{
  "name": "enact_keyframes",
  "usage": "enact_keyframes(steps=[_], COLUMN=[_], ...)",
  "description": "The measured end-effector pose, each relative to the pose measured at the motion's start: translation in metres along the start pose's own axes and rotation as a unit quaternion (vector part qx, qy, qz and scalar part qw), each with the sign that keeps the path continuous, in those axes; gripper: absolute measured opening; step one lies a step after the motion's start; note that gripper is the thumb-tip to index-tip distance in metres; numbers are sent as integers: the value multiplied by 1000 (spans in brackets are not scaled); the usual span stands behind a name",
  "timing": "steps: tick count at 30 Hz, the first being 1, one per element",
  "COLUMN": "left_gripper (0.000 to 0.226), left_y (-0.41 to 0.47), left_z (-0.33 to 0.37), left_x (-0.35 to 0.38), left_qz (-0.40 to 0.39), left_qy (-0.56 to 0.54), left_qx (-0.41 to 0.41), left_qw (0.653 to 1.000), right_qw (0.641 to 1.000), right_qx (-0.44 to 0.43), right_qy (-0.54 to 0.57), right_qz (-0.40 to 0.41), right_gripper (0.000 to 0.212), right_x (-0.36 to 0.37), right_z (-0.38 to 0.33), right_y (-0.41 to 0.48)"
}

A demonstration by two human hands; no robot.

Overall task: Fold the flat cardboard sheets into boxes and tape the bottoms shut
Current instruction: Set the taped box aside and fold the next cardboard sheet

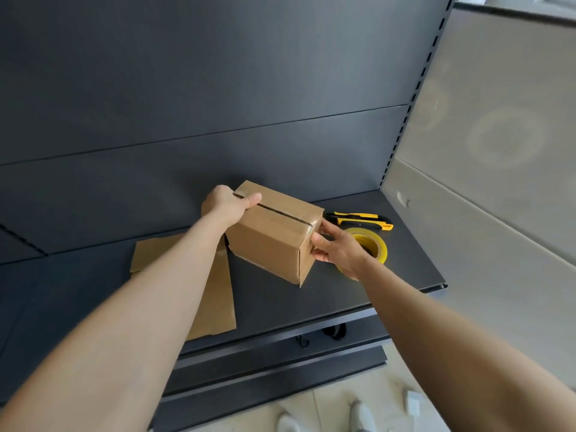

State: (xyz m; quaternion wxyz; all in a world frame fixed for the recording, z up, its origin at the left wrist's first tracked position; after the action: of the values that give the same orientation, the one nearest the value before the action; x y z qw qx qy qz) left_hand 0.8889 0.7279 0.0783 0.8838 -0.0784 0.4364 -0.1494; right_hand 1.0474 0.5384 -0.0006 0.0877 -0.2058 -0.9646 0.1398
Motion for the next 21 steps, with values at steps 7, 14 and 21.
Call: enact_keyframes(steps=[7,14,21], left_gripper=[60,61,41], left_y=[-9,-44,-73], left_z=[-8,4,-14], left_x=[9,-14,-10], left_qz=[-22,9,-39], left_qy=[-74,-160,-256], left_qx=[-22,-87,-73], left_qw=[997,983,963], right_qw=[974,964,981], right_qx=[163,157,109], right_qy=[126,144,65], right_qz=[97,158,148], right_gripper=[36,20,30], right_x=[-16,-18,-24], right_z=[11,-21,-49], right_y=[-12,-18,-23])
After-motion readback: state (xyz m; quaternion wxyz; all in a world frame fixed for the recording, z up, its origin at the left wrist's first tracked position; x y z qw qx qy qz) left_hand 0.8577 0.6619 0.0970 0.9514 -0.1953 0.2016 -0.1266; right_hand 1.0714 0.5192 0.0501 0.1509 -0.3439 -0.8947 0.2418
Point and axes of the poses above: each hand's wrist, its own y-axis towards the middle knuckle, its own x-axis out of the palm, z = x × y, the point moved 10 cm from there along y, towards the middle knuckle, and after that the axes turned 6 degrees about -x, right-handed, at the moved point
